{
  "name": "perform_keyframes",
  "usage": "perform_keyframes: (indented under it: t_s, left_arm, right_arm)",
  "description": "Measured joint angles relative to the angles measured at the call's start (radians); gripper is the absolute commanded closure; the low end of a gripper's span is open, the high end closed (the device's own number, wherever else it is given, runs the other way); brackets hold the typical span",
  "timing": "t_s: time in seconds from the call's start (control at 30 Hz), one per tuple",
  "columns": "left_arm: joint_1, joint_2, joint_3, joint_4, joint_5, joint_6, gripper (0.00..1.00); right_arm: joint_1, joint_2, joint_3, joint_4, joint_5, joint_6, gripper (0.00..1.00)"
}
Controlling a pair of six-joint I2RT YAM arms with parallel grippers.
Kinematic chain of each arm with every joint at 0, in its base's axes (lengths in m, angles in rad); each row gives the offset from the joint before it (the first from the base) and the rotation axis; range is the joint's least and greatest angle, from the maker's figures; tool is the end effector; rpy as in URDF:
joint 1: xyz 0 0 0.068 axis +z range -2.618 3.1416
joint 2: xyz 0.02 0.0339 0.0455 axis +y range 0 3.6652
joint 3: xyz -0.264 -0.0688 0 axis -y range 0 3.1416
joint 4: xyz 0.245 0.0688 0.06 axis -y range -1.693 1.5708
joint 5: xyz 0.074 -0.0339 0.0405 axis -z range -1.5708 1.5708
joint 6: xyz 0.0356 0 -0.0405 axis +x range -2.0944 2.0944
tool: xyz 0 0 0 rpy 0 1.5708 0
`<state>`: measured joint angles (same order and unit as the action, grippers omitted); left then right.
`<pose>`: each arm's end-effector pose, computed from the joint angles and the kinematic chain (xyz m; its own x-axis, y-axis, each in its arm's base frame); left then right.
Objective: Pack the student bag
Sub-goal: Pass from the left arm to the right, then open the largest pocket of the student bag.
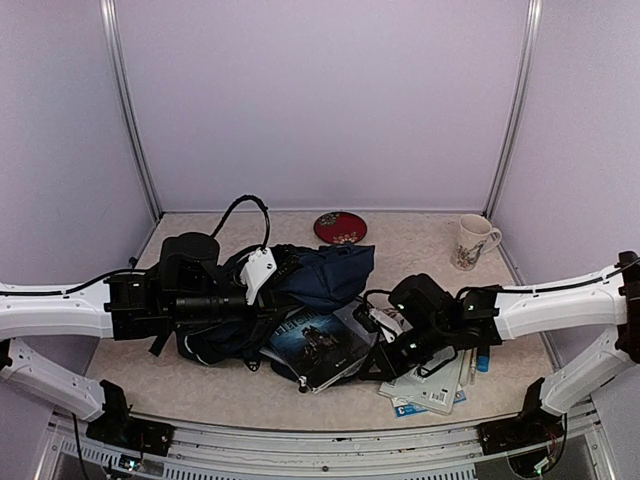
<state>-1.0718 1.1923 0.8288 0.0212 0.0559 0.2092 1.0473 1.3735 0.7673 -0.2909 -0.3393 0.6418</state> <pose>0.1303 -0.2433 0.2910 0.0302 0.3779 -0.9253 0.9156 0.3610 0.1773 0.1252 0.2405 0.1980 -0.8640 -0.3676 -0.3440 -0.5035 0.6387 0.5818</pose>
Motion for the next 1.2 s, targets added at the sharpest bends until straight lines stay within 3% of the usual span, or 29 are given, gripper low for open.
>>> perform_keyframes:
  t_s: [0.2, 0.5, 0.97, 1.2]
  left_arm:
    - [0.000, 0.000, 0.000, 0.000, 0.001, -0.001, 1.00]
    - [0.013, 0.000, 0.000, 0.014, -0.002, -0.001, 1.00]
    - [0.024, 0.000, 0.000, 0.015, -0.033, -0.001, 1.00]
    - [0.024, 0.000, 0.000, 0.015, -0.024, -0.001, 1.00]
  right_arm:
    - [0.000, 0.146, 0.051, 0.082, 0.032, -0.023, 0.93]
    - [-0.005, 0.325, 0.270, 0.106, 0.182, -0.084, 0.93]
    - [-0.039, 0.406, 0.283, 0.265, 0.430, -0.064, 0.94]
    - [-0.058, 0.377, 0.175, 0.445, 0.387, -0.061, 0.93]
